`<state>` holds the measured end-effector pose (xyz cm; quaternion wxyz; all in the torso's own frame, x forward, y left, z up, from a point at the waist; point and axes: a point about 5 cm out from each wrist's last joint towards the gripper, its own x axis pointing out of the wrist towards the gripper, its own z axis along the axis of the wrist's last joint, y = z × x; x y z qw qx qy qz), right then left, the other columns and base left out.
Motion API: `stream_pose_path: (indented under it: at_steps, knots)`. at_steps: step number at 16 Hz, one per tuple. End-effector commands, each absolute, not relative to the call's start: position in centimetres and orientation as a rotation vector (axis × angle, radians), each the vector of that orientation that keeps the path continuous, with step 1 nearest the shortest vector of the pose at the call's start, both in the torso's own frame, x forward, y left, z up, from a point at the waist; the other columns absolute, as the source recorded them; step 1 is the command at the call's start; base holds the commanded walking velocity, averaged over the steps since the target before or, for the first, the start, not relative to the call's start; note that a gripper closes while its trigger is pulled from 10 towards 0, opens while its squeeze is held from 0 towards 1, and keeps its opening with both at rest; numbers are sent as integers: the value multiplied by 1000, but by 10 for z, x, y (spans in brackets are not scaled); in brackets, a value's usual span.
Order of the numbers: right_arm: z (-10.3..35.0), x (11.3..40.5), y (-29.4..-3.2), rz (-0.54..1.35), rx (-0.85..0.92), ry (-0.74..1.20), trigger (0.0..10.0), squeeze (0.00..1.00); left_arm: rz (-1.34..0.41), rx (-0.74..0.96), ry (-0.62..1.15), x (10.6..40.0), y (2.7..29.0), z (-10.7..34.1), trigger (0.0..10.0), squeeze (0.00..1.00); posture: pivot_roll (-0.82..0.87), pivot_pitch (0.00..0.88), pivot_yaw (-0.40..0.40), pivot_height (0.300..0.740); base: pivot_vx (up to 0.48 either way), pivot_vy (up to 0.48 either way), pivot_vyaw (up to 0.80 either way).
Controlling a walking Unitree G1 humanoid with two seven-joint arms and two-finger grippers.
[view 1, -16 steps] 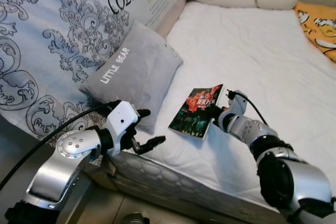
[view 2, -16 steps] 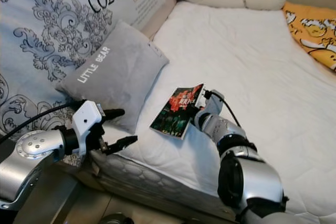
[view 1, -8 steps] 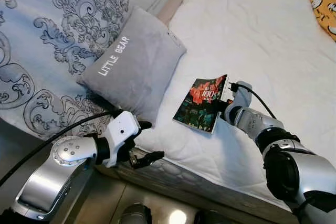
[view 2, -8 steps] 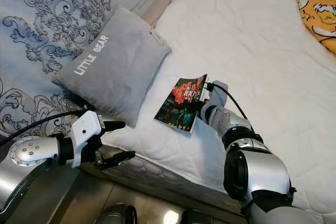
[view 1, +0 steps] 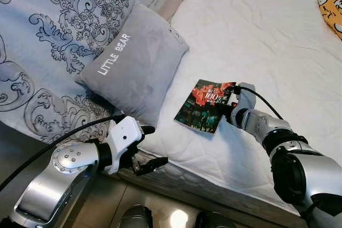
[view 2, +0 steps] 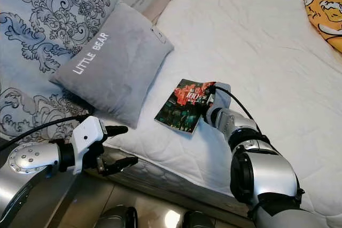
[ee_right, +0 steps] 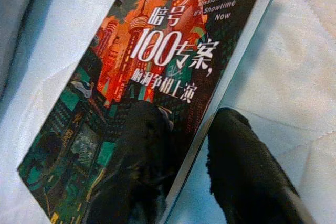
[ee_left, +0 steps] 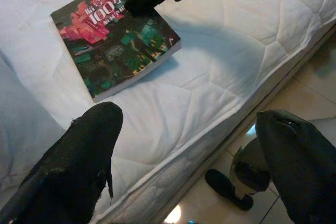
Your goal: Clean up the room
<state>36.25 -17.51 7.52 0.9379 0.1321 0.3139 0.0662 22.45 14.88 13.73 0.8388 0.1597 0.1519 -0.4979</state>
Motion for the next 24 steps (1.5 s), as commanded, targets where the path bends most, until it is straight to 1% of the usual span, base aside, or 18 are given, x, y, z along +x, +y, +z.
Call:
stream_pose_path:
  at_steps: [1,4,7,8,10,11,12,13,14,16,18,22,24]
  knots:
    - [88,370,-180,119,244,595,10000,1000,-1051,346,320,222,149,138,10000,0,246,156,6,740,0,0,0]
    - [103,377,-194,44,258,516,10000,1000,-1039,347,306,226,148,140,10000,0,235,147,8,740,0,0,0]
    - [110,380,-202,37,246,481,10000,1000,-1033,342,294,229,146,140,10000,0,222,133,3,740,0,0,0]
    - [113,381,-200,100,202,476,10000,1000,-1027,338,289,230,145,139,10000,0,213,124,-3,740,0,0,0]
    - [109,378,-185,313,97,504,10000,1000,-1020,333,286,231,143,136,10000,0,200,116,-8,740,0,0,0]
    - [101,372,-177,436,-2,545,10000,839,-1018,329,286,231,143,134,10000,0,184,109,-7,740,0,0,0]
    - [91,365,-174,522,-100,594,10000,0,-1018,325,287,230,141,131,10000,0,179,107,-6,740,0,0,0]
    - [82,359,-173,574,-176,632,10000,0,-1020,324,289,230,140,129,10000,0,176,103,-7,740,0,0,0]
    - [75,353,-170,643,-207,659,10000,0,-1025,329,290,230,140,128,10000,0,175,103,-5,740,0,0,0]
    - [68,343,-163,823,-235,696,10000,0,-1032,330,289,231,140,128,10000,0,169,105,2,740,0,0,0]
    - [67,337,-159,943,-265,708,10000,0,-1046,332,293,232,140,128,10000,0,162,111,13,740,0,0,0]
    - [67,330,-150,1071,-266,720,10000,0,-1065,342,299,233,138,125,10000,0,160,109,15,740,0,0,0]
    - [61,325,-149,1105,-288,754,10000,0,-1064,344,300,234,138,124,10000,0,162,108,13,740,0,0,0]
